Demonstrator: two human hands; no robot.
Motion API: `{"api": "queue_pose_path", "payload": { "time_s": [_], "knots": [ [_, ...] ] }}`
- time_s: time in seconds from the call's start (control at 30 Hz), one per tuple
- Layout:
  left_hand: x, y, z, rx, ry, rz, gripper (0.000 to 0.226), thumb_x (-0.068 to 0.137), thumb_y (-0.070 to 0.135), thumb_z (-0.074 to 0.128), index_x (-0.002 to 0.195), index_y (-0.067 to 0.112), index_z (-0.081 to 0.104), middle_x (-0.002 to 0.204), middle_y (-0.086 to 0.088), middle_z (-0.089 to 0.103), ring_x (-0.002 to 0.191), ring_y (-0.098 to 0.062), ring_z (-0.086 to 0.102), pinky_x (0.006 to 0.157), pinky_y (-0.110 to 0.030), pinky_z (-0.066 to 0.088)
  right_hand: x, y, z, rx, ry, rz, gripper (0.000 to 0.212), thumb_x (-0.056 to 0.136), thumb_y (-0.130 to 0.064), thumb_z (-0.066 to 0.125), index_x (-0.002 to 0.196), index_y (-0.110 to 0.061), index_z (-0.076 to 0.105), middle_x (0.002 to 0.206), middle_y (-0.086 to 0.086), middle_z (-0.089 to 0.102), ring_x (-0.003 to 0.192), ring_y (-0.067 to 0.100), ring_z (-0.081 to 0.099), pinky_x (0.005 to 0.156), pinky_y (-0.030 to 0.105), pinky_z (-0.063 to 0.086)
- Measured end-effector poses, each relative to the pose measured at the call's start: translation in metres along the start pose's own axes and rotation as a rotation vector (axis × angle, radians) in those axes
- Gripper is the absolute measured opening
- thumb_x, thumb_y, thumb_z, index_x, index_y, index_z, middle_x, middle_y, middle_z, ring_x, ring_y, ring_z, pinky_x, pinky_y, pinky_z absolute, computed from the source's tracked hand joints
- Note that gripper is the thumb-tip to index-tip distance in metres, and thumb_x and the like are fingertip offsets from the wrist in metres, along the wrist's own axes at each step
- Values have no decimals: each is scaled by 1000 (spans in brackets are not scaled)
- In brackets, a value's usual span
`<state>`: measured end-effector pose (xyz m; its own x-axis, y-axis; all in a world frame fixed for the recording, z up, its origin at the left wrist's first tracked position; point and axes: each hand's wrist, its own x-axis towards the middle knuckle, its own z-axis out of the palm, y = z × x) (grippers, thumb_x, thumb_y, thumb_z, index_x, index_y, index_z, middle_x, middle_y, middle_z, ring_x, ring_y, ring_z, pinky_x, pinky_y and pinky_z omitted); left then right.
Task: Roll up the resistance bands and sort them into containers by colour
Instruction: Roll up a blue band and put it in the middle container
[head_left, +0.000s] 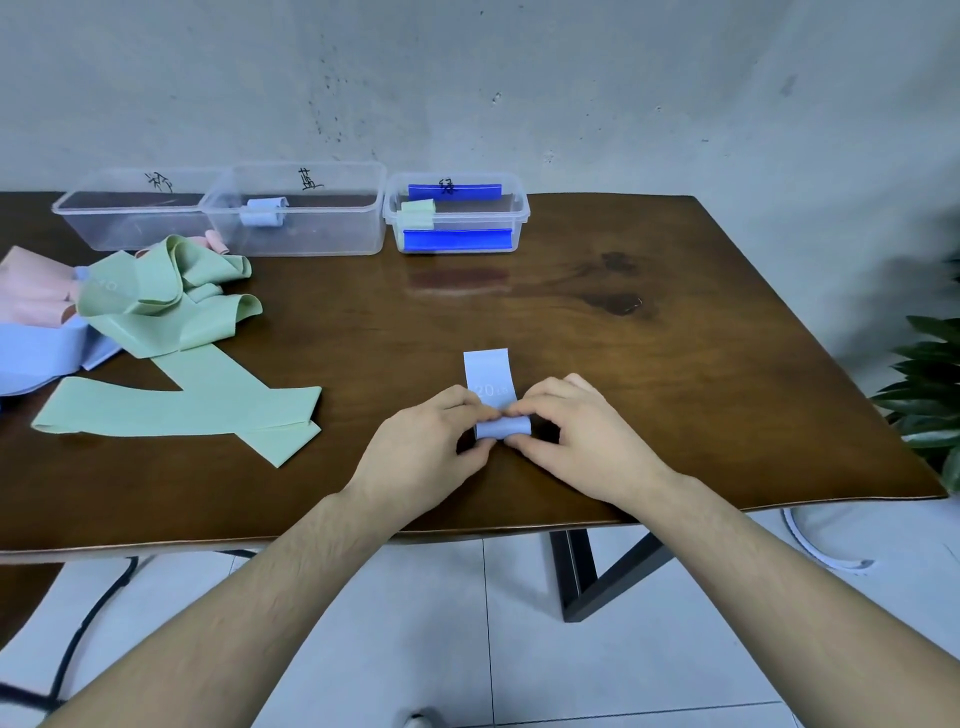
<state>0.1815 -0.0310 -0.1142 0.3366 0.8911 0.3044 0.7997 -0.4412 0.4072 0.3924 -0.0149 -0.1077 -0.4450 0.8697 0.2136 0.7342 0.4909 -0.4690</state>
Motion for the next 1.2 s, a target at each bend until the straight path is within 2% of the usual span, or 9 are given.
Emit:
{"api": "queue_pose_path", "payload": {
  "time_s": [0.07,0.17,0.43,0.57,0.67,0.83,0.97,1.13,1.2],
  "knots": [
    [-9,3,-1,-33,2,5,27,89,32,69,115,28,71,107,18,62,70,9,49,58,-8,37,-9,-3,-2,8,-7,-4,30,93,-38,68,122,-29,70,109,-18,60,100,4,44,97,27,41],
    [-23,7,-2,-96,2,23,25,85,29,73,110,28,71,104,19,63,73,21,45,57,-1,31,-22,-6,-3,40,-15,-2,31,91,-40,70,120,-31,70,107,-21,61,99,5,46,93,24,43],
    [-24,6,-1,-73,-12,14,34,92,45,53,118,29,68,114,21,55,62,-10,53,55,-25,49,-25,-8,2,90,39,12,36,86,-46,65,118,-30,71,106,-23,59,101,5,46,95,26,45],
    [-21,5,1,-46,-2,2,37,95,45,50,121,26,68,111,19,57,60,-9,48,54,-23,45,-22,-6,0,78,39,8,42,90,-41,67,130,-32,63,114,-22,58,105,2,44,96,23,43],
    [-17,5,1,-53,-28,-15,31,97,36,57,127,28,65,112,19,57,60,-5,49,56,-21,42,-23,-3,0,71,33,-19,35,90,-34,70,125,-35,64,113,-22,60,103,2,46,91,21,43],
    [-16,5,0,-72,2,12,26,93,38,54,116,29,62,114,19,54,62,-13,55,53,-33,51,-18,0,3,71,32,-8,31,89,-35,70,120,-36,66,111,-22,61,102,4,46,94,29,46],
    [-15,4,1,-48,14,24,37,92,47,42,112,26,65,111,18,56,61,-13,55,53,-32,51,-16,1,4,21,53,-24,34,88,-35,71,122,-32,68,112,-21,58,103,3,42,98,35,45],
    [-13,4,3,-15,56,-3,24,95,35,58,115,26,68,109,17,60,61,-5,48,50,-23,45,-14,1,0,26,40,-41,37,88,-30,73,124,-33,66,115,-21,59,104,3,43,98,32,44],
    [-12,3,3,-15,35,-15,27,94,35,61,119,26,67,112,18,57,61,-7,50,52,-26,48,-12,2,1,25,41,-39,32,89,-31,72,121,-31,68,113,-21,61,101,3,45,97,33,45]
  ]
}}
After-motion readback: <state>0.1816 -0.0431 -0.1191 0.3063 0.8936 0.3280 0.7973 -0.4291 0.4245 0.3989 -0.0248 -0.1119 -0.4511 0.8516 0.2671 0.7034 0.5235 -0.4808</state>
